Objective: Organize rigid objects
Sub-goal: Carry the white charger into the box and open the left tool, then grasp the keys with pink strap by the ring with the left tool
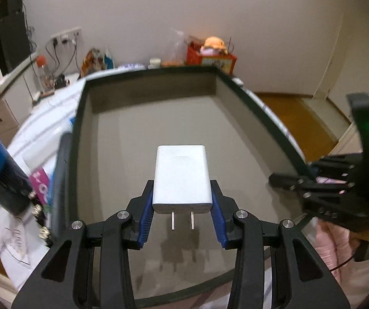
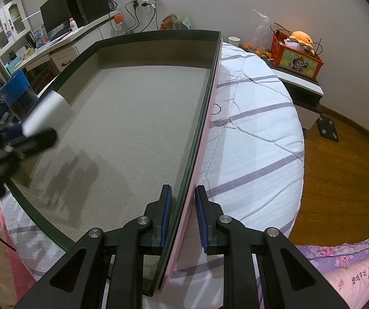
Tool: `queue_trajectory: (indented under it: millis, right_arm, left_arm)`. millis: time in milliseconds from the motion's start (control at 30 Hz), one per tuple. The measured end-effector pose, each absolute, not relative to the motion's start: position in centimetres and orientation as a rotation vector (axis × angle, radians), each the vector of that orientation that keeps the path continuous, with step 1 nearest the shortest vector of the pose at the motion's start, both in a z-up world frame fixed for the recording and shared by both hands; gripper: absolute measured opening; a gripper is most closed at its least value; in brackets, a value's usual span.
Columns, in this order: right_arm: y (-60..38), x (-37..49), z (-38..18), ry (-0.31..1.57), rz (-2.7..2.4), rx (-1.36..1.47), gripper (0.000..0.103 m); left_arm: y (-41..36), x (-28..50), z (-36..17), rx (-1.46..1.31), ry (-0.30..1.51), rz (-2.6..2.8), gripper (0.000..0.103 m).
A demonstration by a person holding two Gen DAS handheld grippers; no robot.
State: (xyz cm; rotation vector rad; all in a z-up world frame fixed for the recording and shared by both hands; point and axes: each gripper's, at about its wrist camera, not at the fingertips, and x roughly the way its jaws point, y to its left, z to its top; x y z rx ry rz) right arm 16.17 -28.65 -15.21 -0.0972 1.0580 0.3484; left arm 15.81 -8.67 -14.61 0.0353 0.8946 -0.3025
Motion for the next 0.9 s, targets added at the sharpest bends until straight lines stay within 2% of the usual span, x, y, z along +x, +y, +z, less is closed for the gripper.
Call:
queue_trajectory:
  millis: [200,233,267,333,500,667,900]
  right_arm:
    - [-28.7,16.2,-15.3,1.061,0.347,-0.100,0.020]
    - [-28.7,16.2,-15.3,1.061,0.347,-0.101,0.020]
    - [-28.7,16.3,-15.3,1.062,0.347,-0.102,0.020]
    - [-28.8,16.3,-15.3,1.063,0.346,-0.101,0.020]
    - [-28.7,16.3,-15.3,1.067,0.346,-0.105,0.020]
    - [-28.6,16.3,-15.3,1.071,0.346,-0.114,0.020]
    - [-28.4,16.3,-15.4,1.076,0.342,-0.111,0.020]
  left_arm:
    - [-8.6,15.7,-15.2,0.044,0.905,-0.270,0.042]
    - [-8.4,15.5,-14.9,0.048,0.891,-0.267,0.048]
    - [-8.4,15.3,-14.6,0.050,0.879,-0.271,0.063]
    - [-8.1,14.5,-13.8,0.045,0.838,-0.270,0.084]
    - [-5.8,11.7,-11.2,-0.035,0.768,-0.319,0.085]
    - [-0.7,7.9,-8.6,-0.088,0.669,-0.252,0.099]
    - [7.3,5.4,-10.3,-0.096,0.679,-0.038,0.100]
